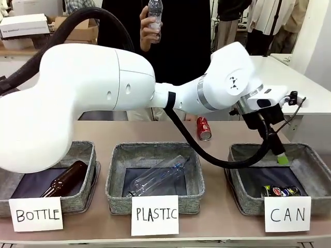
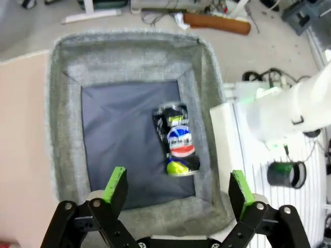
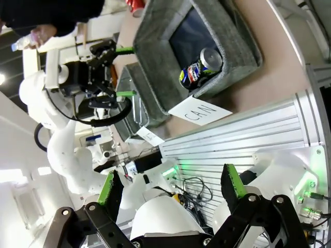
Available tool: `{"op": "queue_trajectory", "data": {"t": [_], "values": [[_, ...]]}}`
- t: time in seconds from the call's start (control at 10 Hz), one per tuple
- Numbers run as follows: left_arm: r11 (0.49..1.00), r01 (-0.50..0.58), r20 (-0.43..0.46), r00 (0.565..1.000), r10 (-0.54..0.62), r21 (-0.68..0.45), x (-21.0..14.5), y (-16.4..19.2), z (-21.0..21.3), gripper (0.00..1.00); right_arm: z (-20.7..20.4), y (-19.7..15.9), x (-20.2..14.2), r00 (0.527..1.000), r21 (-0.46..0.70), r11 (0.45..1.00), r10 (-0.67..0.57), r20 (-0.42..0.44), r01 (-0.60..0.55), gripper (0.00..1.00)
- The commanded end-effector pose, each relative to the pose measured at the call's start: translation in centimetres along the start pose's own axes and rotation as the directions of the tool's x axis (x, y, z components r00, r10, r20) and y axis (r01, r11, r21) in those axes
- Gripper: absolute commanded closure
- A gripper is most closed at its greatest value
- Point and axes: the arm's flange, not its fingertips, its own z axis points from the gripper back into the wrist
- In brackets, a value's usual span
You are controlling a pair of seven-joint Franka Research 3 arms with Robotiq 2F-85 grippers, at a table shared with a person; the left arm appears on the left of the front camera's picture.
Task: Sort the can waste into the basket.
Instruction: Pick up the can waste from the table and place it in the right Fabric basket.
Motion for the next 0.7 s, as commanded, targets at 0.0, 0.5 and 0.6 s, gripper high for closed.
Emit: {"op": "queue_trajectory", "data": {"t": [0.0,0.5,0.6], "values": [[0.997,-0.069,-0.189,0.979,0.072,0.024,-1.5,-2.0,3.0,0.00,0.6,0.0,-0.7,1.000,0.005,1.000,-0.008,0.024,0.008,0.00],[0.790,-0.550,-0.119,0.795,0.595,0.272,-13.6,-7.2,34.2,0.00,0.6,0.0,-0.7,1.000,0.005,1.000,-0.008,0.024,0.008,0.00],[0.674,-0.694,-0.006,0.696,0.718,0.254,-16.8,-8.4,39.2,0.00,0.6,0.0,-0.7,1.000,0.005,1.000,-0.008,0.024,0.008,0.00]]}}
